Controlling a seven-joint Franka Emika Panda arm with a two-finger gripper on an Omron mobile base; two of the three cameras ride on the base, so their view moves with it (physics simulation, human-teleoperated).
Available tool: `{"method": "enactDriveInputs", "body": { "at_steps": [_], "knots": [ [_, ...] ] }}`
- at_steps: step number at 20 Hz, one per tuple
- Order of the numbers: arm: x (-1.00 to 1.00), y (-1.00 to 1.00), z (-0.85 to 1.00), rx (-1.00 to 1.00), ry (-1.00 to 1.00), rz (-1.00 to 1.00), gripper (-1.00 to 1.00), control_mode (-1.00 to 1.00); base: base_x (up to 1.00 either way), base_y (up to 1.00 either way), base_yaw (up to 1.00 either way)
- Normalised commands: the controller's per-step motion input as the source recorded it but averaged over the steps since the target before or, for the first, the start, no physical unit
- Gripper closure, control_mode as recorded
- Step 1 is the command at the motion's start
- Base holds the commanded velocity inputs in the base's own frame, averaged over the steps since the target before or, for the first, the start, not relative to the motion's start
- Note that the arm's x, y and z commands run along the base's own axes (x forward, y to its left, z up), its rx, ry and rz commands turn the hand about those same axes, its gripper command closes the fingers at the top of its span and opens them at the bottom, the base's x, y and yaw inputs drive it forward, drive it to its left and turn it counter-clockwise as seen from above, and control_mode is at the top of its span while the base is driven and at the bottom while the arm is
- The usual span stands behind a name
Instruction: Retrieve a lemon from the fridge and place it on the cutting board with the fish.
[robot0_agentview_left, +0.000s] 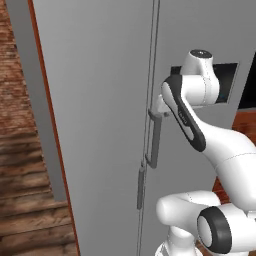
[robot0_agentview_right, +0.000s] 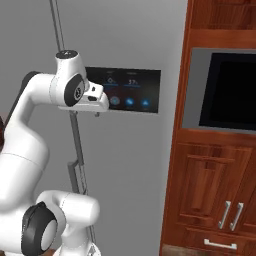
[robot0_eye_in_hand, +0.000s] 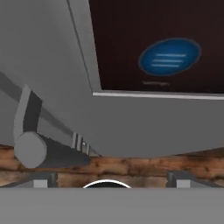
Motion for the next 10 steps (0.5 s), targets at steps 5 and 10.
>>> {"method": "enactDriveInputs", "body": {
  "at_steps": [5,10],
  "knots": [
    [0.00,0.00,0.00,0.00,0.00,0.00,-1.00,1.00,-0.41,0.27,-0.05],
    [0.00,0.00,0.00,0.00,0.00,0.00,-1.00,1.00,-0.31,0.42,-0.01]
  ]
}}
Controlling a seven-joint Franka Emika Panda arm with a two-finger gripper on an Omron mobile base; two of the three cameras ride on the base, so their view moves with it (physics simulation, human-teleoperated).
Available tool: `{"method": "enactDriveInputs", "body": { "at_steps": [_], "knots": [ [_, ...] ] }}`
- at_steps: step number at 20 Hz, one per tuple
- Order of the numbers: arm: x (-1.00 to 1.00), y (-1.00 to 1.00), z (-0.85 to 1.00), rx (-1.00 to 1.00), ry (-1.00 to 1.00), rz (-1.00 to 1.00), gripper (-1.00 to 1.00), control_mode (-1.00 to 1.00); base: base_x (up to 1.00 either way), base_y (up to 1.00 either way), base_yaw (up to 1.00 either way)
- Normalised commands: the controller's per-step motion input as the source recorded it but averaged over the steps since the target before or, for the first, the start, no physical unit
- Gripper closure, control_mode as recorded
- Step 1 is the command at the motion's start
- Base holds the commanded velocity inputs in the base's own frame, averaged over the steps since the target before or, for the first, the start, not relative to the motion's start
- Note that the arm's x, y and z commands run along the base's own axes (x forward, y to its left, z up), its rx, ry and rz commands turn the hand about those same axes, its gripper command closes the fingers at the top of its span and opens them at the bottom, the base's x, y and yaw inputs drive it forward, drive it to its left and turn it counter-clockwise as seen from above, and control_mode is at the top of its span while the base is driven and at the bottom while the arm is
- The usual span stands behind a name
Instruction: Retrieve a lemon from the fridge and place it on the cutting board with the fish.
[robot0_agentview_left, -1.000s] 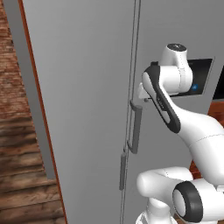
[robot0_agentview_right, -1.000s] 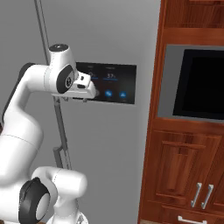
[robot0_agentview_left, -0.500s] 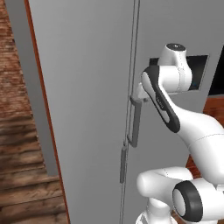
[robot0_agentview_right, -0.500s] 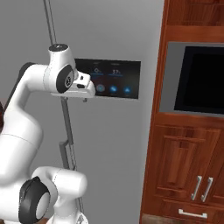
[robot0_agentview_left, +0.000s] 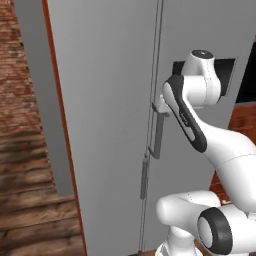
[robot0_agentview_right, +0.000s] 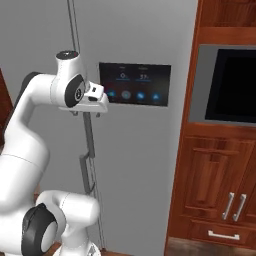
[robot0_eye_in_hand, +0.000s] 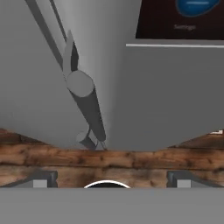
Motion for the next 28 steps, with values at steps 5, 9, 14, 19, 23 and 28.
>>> {"method": "enactDriveInputs", "body": {
  "at_steps": [5,9,14,19,23,28],
  "knots": [
    [0.00,0.00,0.00,0.00,0.00,0.00,-1.00,1.00,-0.19,0.42,0.00],
    [0.00,0.00,0.00,0.00,0.00,0.00,-1.00,1.00,-0.16,0.27,0.00],
    [0.00,0.00,0.00,0.00,0.00,0.00,-1.00,1.00,-0.30,0.02,0.00],
    [0.00,0.00,0.00,0.00,0.00,0.00,-1.00,1.00,-0.44,0.00,0.00],
    [0.00,0.00,0.00,0.00,0.00,0.00,-1.00,1.00,-0.49,0.00,0.00],
    [0.00,0.00,0.00,0.00,0.00,0.00,-1.00,1.00,-0.35,0.00,0.00]
  ]
}}
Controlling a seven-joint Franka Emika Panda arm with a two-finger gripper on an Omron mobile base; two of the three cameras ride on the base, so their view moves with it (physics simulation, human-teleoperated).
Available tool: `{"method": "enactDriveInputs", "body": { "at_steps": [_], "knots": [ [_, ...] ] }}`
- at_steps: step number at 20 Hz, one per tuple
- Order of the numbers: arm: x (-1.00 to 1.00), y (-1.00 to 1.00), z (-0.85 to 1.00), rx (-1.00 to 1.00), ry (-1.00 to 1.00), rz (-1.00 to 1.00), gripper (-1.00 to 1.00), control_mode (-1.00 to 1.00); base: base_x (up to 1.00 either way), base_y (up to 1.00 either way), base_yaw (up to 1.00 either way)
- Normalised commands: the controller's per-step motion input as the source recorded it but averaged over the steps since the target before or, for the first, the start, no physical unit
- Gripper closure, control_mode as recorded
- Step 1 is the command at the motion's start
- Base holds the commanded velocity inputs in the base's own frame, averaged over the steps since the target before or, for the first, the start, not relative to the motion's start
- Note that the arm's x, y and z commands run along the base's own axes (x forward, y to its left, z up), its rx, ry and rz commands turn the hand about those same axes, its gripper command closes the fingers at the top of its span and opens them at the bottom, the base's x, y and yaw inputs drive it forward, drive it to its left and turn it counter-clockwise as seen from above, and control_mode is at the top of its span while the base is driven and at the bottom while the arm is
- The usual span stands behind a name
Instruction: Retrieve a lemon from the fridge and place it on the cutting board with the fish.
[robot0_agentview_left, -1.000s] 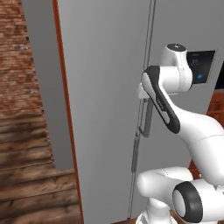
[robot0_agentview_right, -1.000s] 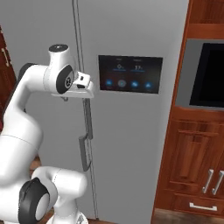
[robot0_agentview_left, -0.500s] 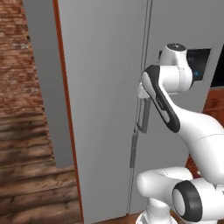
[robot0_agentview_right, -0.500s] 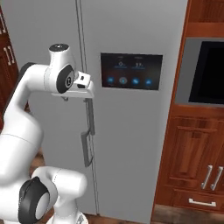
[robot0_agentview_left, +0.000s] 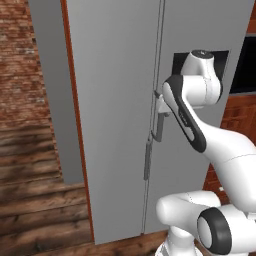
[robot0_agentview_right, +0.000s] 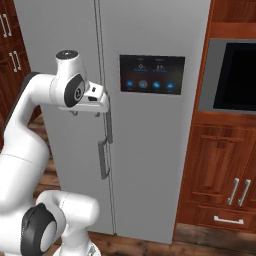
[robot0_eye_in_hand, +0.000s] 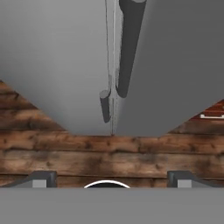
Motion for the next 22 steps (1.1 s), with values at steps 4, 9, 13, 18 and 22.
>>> {"method": "enactDriveInputs", "body": {
  "at_steps": [4,9,13,18,22],
  "knots": [
    [0.00,0.00,0.00,0.00,0.00,0.00,-1.00,1.00,-0.04,0.00,0.00],
    [0.00,0.00,0.00,0.00,0.00,0.00,-1.00,1.00,0.00,0.00,0.00],
    [0.00,0.00,0.00,0.00,0.00,0.00,-1.00,-1.00,0.00,0.00,0.00],
    [0.08,0.00,-0.28,0.03,-0.16,0.01,-1.00,-1.00,0.00,0.00,0.00],
    [-0.01,0.00,-0.11,0.00,-0.23,0.01,-1.00,-1.00,0.00,0.00,0.00]
  ]
}}
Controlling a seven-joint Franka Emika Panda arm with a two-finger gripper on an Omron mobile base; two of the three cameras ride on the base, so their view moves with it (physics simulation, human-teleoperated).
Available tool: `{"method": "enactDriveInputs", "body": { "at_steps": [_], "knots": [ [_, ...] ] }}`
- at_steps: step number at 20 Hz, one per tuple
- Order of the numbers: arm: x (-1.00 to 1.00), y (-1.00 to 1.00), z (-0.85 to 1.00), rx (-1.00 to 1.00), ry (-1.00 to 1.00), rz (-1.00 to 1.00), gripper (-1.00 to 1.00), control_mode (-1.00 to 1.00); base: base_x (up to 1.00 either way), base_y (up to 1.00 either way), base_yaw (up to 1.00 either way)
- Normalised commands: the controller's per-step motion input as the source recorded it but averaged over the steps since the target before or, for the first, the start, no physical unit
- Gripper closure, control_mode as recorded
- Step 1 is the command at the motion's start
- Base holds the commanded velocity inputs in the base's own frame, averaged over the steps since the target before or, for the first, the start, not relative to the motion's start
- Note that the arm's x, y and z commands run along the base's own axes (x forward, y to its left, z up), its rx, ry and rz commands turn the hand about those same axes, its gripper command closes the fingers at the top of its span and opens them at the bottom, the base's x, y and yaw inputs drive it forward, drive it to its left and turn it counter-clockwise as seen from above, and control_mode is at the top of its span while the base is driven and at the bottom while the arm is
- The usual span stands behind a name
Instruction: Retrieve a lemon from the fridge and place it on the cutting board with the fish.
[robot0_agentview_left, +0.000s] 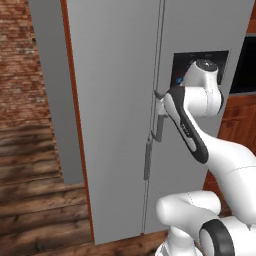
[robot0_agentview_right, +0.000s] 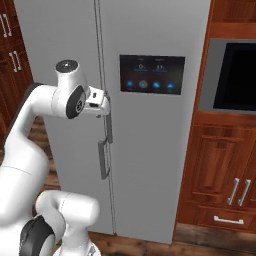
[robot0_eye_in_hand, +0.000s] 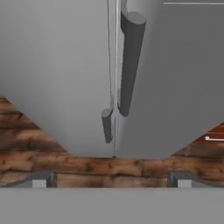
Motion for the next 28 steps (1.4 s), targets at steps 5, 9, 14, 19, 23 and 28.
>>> {"method": "enactDriveInputs", "body": {
  "at_steps": [5,9,14,19,23,28],
  "knots": [
    [0.00,0.00,-0.17,-0.01,-0.35,0.00,-1.00,-1.00,0.00,0.00,0.00],
    [0.11,0.00,-0.11,-0.06,-0.13,-0.05,-1.00,-1.00,0.00,0.00,0.00],
    [0.15,0.00,0.00,-0.01,0.00,-0.07,-1.00,-1.00,0.00,0.00,0.00],
    [0.11,-0.02,-0.01,0.00,0.00,-0.02,-1.00,-1.00,0.00,0.00,0.00],
    [0.50,-0.09,0.00,0.06,0.04,0.00,-1.00,-1.00,0.00,0.00,0.00],
    [0.25,-0.02,0.00,0.02,0.01,0.01,-1.00,-1.00,0.00,0.00,0.00]
  ]
}}
